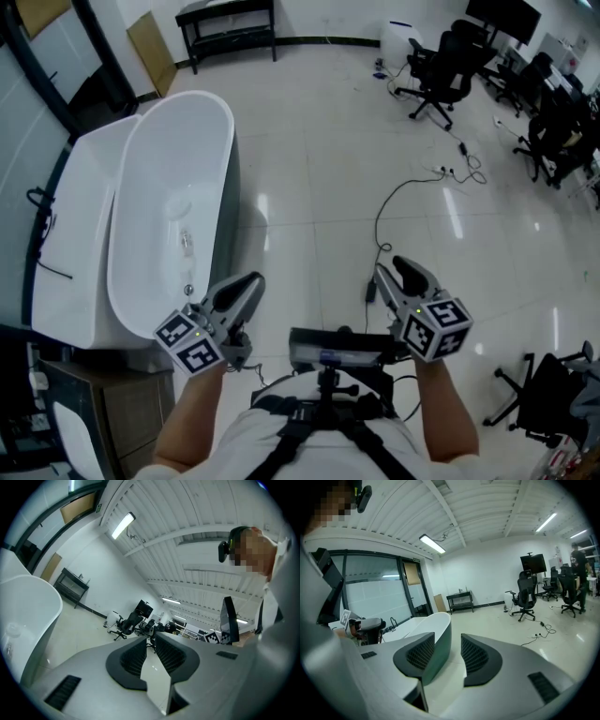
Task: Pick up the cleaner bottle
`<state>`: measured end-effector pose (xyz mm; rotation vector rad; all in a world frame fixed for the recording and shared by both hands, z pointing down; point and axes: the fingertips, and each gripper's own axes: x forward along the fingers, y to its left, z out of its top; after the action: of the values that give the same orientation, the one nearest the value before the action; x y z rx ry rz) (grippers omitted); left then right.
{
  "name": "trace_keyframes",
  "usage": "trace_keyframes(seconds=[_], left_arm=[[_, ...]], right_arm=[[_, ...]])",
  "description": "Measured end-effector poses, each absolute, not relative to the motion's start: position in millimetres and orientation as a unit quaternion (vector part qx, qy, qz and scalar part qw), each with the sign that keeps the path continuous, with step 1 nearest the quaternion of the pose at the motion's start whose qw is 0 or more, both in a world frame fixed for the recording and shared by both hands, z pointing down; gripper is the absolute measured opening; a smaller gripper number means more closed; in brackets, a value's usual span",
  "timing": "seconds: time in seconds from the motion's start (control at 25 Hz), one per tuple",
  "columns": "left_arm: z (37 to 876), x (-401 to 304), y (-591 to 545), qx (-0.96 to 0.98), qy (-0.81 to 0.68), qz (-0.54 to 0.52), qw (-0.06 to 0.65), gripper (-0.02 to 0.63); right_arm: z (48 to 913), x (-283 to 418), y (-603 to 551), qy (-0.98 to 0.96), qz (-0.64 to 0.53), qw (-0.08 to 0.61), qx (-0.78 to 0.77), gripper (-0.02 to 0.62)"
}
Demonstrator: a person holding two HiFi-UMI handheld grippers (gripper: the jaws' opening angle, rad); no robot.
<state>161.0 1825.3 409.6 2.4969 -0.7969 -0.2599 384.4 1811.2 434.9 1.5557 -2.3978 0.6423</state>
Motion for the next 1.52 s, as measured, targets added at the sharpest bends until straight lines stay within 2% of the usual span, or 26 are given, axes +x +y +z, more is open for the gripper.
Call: trace_keyframes(seconds=[0.48,1.12,1.52], left_arm=[[409,188,1775,0.910,-0.323,-0.081,0.246,0.052],[392,282,1635,0.908,-0.333,-0.079,0.242,0.052],[400,287,1585,0.905,-0.332,-0.070,0.258,0.052]], right_arm=[[460,396,1748,-0.841,0.229,0.093,0.481,0.176],[448,484,1604,-0.851,0.228,0.089,0.465,0.176],[451,476,1558,-0.847,0.251,0.104,0.457,0.176]])
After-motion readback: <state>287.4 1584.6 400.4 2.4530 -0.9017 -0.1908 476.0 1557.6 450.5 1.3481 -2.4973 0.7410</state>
